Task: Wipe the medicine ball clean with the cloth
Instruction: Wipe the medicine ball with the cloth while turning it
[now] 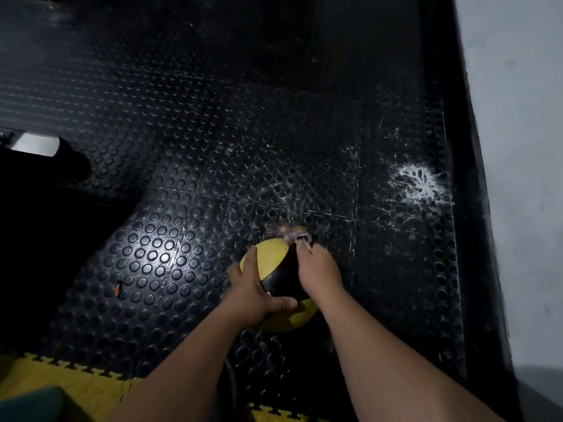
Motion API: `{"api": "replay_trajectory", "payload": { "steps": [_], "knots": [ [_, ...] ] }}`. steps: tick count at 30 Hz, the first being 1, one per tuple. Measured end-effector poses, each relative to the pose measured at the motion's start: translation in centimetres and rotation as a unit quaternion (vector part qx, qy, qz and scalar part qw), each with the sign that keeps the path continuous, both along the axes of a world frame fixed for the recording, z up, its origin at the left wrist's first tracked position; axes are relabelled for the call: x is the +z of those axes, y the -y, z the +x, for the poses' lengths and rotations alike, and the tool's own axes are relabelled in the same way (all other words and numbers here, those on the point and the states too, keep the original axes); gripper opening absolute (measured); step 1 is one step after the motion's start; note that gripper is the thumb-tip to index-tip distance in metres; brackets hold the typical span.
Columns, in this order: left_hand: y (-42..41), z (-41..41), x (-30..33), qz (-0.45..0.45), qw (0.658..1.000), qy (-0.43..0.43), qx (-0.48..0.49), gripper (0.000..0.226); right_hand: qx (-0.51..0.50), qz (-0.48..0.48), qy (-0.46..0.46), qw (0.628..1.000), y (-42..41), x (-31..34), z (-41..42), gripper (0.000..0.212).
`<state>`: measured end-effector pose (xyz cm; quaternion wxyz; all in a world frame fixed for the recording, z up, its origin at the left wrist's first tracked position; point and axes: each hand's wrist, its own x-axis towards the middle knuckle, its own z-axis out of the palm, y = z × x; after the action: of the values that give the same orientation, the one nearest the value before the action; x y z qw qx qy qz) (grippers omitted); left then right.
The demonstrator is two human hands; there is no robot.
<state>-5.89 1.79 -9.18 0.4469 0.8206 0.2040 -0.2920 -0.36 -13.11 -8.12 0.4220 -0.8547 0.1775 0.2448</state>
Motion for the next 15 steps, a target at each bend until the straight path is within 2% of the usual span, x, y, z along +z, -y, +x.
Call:
{"api": "replay_trajectory", "payload": {
  "steps": [2,4,5,8,10,12,13,15],
  "knots": [
    [-0.3,0.2,-0.1,-0.007,1.000,-0.005,0.009,0.147,0.071,-0.051,0.021,0.996,-0.8,0.9,0.3,0.051],
    [-0.8,0.2,-0.3,-0.012,1.000,0.000,0.015,0.147,0.152,-0.055,0.078,0.984,-1.8,1.0,-1.2,0.049],
    [-0.8,0.1,-0.3,-0.012,1.000,0.002,0.012,0.146,0.155,-0.043,0.086,0.983,-1.6,0.9,-1.8,0.046],
    [-0.1,-0.1,0.0,0.000,1.000,0.002,-0.001,0.144,0.013,0.004,-0.013,1.000,0.6,0.3,0.0,0.049],
    [0.1,-0.1,0.1,0.001,1.000,0.004,0.000,0.144,0.047,-0.038,-0.016,0.998,-0.1,1.1,0.3,0.050],
    [-0.2,-0.1,0.1,-0.003,1.000,0.015,0.006,0.144,0.122,-0.061,0.048,0.989,-1.3,1.3,-1.1,0.044],
    [-0.3,-0.2,0.1,-0.004,1.000,0.018,0.007,0.144,0.127,-0.061,0.065,0.988,-1.4,1.2,-1.9,0.042],
    [0.1,-0.4,0.1,0.004,1.000,0.016,-0.001,0.143,0.037,-0.015,0.019,0.999,0.0,0.6,-1.2,0.046]
  ]
}}
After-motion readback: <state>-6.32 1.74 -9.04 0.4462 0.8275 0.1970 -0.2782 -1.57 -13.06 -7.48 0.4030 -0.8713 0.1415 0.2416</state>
